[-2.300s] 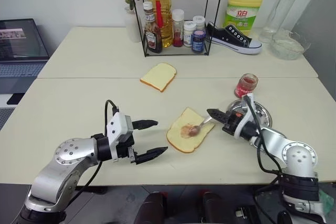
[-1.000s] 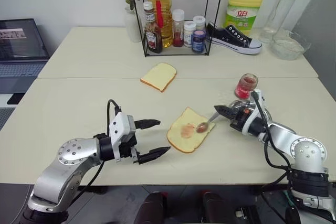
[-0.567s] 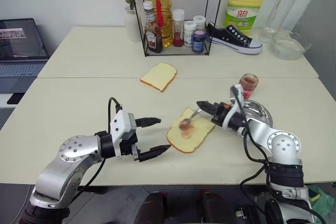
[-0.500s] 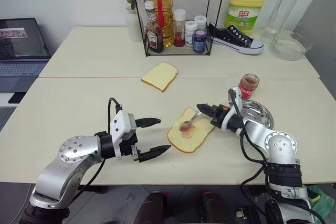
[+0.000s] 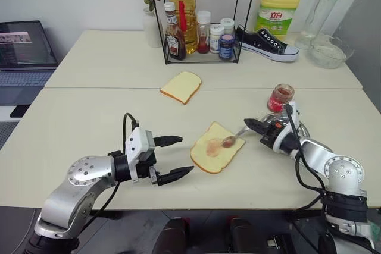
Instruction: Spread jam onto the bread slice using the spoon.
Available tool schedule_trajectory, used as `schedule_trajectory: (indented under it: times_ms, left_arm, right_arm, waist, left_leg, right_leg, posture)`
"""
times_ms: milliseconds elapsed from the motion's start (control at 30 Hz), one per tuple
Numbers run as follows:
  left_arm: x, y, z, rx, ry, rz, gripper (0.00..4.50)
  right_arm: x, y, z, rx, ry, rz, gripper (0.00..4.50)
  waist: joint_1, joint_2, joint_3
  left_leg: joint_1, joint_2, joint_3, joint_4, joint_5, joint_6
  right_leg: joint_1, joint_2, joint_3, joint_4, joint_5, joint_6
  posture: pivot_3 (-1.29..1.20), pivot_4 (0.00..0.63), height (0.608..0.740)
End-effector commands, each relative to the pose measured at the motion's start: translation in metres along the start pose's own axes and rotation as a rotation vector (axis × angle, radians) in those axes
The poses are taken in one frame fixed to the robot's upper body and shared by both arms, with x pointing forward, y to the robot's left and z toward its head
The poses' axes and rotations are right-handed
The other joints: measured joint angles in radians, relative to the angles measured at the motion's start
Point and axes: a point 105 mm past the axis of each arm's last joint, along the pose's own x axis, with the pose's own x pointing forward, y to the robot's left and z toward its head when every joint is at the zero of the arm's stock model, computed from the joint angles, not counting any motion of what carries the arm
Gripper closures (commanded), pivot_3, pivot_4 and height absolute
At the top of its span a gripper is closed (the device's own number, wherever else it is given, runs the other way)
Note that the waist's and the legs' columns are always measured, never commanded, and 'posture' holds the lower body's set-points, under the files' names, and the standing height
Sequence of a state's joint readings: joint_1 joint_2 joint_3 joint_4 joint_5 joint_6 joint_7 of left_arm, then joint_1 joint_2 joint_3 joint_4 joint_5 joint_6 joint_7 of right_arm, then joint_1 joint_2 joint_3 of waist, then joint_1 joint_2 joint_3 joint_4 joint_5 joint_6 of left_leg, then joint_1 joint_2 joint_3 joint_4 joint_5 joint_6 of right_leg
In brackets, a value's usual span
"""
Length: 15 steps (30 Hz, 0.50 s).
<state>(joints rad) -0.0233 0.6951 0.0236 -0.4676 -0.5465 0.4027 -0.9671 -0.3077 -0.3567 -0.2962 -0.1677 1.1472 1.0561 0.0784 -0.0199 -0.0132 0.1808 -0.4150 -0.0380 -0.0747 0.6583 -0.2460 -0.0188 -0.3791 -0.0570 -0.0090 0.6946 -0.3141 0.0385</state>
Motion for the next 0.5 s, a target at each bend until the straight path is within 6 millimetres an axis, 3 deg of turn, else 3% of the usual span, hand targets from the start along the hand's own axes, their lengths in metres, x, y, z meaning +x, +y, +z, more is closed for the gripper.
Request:
schedule_trajectory:
  times_ms: [33, 233, 333, 500]
  left_arm:
    - [0.002, -0.001, 0.007, 0.037, -0.026, -0.024, 0.0]
    - [0.003, 0.001, 0.008, 0.043, -0.026, -0.029, 0.0]
    - [0.004, 0.004, 0.012, 0.047, -0.034, -0.029, 0.0]
    - [0.022, 0.015, 0.049, 0.067, -0.103, -0.068, 0.0]
  right_arm:
    - [-0.017, -0.009, 0.006, -0.021, -0.024, -0.064, 4.45]
    - [-0.028, -0.008, 0.018, -0.024, -0.064, -0.066, 4.45]
    - [-0.032, 0.003, 0.039, -0.006, -0.138, -0.027, 4.45]
    - [-0.046, 0.017, 0.085, -0.028, -0.319, -0.031, 4.45]
  waist:
    - [0.003, 0.0, 0.0]
    - [0.004, 0.0, 0.0]
    - [0.004, 0.0, 0.0]
    - [0.005, -0.001, 0.0]
  left_leg:
    - [0.0, 0.0, 0.0, 0.0, 0.0, 0.0]
    - [0.0, 0.0, 0.0, 0.0, 0.0, 0.0]
    - [0.0, 0.0, 0.0, 0.0, 0.0, 0.0]
    - [0.0, 0.0, 0.0, 0.002, 0.0, 0.0]
  right_leg:
    - [0.0, 0.0, 0.0, 0.0, 0.0, 0.0]
    - [0.0, 0.0, 0.0, 0.0, 0.0, 0.0]
    - [0.0, 0.0, 0.0, -0.001, 0.0, 0.0]
    - [0.0, 0.0, -0.001, 0.001, 0.0, 0.0]
  posture:
    - [0.0, 0.15, 0.74]
    - [0.0, 0.15, 0.74]
    - [0.0, 0.15, 0.74]
    - [0.0, 0.15, 0.74]
